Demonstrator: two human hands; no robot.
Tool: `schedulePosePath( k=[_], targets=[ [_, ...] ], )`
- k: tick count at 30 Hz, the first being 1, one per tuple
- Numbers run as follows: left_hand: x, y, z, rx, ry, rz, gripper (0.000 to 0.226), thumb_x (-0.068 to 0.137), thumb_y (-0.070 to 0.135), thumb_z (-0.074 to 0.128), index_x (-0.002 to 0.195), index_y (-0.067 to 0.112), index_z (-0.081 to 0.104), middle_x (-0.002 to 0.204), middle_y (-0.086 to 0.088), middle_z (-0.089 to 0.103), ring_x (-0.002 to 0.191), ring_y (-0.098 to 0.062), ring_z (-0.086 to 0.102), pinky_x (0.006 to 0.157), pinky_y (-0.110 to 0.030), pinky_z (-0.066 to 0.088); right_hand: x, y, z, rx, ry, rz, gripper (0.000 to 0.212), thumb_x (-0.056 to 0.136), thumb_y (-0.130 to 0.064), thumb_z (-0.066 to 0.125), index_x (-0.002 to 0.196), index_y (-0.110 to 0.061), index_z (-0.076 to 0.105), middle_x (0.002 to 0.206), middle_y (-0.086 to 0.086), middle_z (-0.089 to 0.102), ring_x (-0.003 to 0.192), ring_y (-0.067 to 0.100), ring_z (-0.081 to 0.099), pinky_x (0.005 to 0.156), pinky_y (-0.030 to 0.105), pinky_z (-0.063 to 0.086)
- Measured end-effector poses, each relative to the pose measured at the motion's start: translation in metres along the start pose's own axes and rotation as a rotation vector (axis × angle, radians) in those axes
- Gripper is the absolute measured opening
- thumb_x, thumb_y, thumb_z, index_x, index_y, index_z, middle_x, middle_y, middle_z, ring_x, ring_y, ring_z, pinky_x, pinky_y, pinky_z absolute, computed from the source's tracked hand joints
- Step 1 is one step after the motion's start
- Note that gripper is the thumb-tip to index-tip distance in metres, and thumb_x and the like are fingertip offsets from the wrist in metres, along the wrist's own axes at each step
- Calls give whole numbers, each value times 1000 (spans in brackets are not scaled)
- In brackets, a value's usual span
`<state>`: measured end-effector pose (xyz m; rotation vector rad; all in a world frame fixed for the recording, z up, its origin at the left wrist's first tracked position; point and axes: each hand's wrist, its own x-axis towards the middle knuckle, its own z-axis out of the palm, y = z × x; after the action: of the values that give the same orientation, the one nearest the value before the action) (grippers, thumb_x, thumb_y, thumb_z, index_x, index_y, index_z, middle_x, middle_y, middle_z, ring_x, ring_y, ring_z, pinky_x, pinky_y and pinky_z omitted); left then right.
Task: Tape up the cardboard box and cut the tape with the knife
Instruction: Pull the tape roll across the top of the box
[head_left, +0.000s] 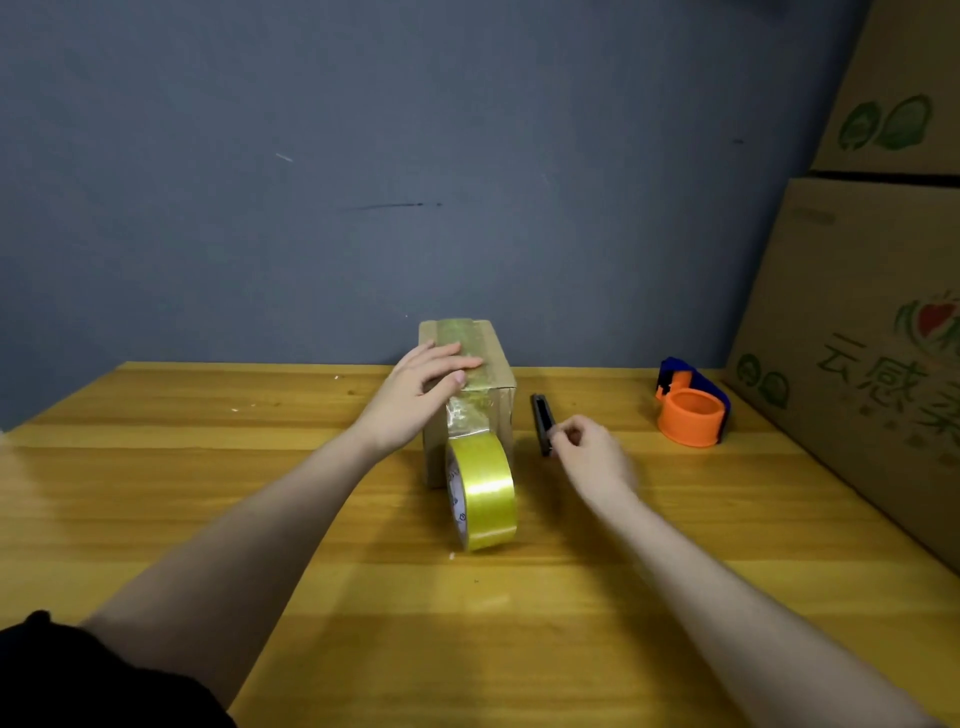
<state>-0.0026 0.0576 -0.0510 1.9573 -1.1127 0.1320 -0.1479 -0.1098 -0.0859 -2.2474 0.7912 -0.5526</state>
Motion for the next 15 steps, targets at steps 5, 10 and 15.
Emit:
schedulePosePath(
  k=[5, 10, 15],
  targets=[
    [1, 1, -2, -26, -26, -1, 29, 96, 36, 45, 123, 44, 54, 150, 5, 38, 146, -17, 15, 118, -41, 12, 46, 8, 14, -315, -17, 117, 46, 91, -43, 51, 126, -14, 53, 129, 10, 55, 116, 30, 54, 87, 35, 47],
    [0, 1, -3, -17, -27, -15, 34, 96, 39, 44, 129, 40, 52, 152, 8, 35, 146, -14, 12, 117, -39, 10, 60, -2, 24, -437, -53, 165, 67, 87, -54, 53, 134, -9, 41, 137, 13, 46, 126, 31, 45, 96, 39, 43],
    [1, 1, -3, -24, -17, -30, 33, 96, 35, 47, 128, 38, 54, 151, 9, 36, 146, -14, 13, 117, -40, 11, 63, -8, 29, -502, -96, 205, 68, 88, -50, 55, 137, -7, 36, 141, 13, 41, 130, 30, 41, 98, 36, 42]
  ],
)
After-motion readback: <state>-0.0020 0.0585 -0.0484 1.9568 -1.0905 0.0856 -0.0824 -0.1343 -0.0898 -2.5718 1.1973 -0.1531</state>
